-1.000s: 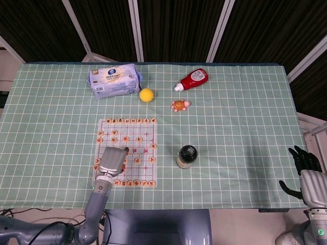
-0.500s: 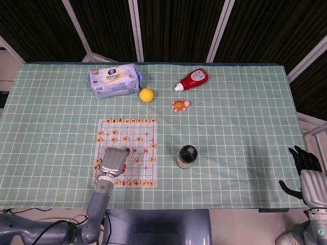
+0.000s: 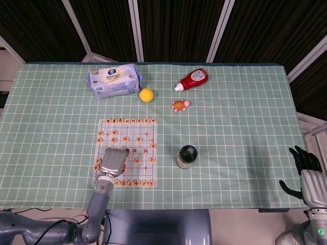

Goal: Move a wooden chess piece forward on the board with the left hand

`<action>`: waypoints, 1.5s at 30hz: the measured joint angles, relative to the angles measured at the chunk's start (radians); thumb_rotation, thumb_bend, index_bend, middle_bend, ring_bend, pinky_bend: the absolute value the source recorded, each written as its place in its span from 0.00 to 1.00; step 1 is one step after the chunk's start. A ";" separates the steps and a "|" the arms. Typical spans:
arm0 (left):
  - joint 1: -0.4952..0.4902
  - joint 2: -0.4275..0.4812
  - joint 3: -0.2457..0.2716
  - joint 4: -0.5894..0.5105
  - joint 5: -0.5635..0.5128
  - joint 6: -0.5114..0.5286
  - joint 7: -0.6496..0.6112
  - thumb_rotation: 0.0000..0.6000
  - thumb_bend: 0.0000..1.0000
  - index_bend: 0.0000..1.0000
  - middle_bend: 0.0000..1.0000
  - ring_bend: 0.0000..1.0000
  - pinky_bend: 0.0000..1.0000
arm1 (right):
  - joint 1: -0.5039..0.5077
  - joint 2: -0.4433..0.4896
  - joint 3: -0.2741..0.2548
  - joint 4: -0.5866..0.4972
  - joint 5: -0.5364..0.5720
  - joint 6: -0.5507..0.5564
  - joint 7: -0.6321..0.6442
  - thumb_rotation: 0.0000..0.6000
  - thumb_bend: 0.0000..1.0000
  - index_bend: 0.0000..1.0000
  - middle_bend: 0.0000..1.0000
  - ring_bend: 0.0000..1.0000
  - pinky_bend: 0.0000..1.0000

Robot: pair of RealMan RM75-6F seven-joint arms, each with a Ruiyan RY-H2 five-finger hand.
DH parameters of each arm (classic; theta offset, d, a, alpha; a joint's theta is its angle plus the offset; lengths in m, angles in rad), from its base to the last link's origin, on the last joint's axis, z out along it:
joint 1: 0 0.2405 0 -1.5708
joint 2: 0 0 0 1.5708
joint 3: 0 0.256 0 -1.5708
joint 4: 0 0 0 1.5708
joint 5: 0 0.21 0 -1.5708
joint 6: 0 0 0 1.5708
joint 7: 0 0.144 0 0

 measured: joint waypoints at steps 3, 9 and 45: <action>-0.001 0.000 0.003 0.004 -0.001 0.001 -0.005 1.00 0.31 0.44 1.00 0.98 0.99 | 0.000 0.000 0.000 -0.001 -0.001 0.000 -0.001 1.00 0.29 0.00 0.00 0.00 0.00; -0.005 -0.003 0.008 0.017 0.002 -0.002 -0.021 1.00 0.31 0.49 1.00 0.98 0.99 | 0.000 0.000 0.000 -0.001 0.000 0.000 0.000 1.00 0.29 0.00 0.00 0.00 0.00; -0.045 -0.009 -0.027 0.107 0.016 -0.038 -0.090 1.00 0.31 0.50 1.00 0.98 0.99 | 0.000 0.001 0.003 -0.005 0.011 -0.005 0.001 1.00 0.29 0.00 0.00 0.00 0.00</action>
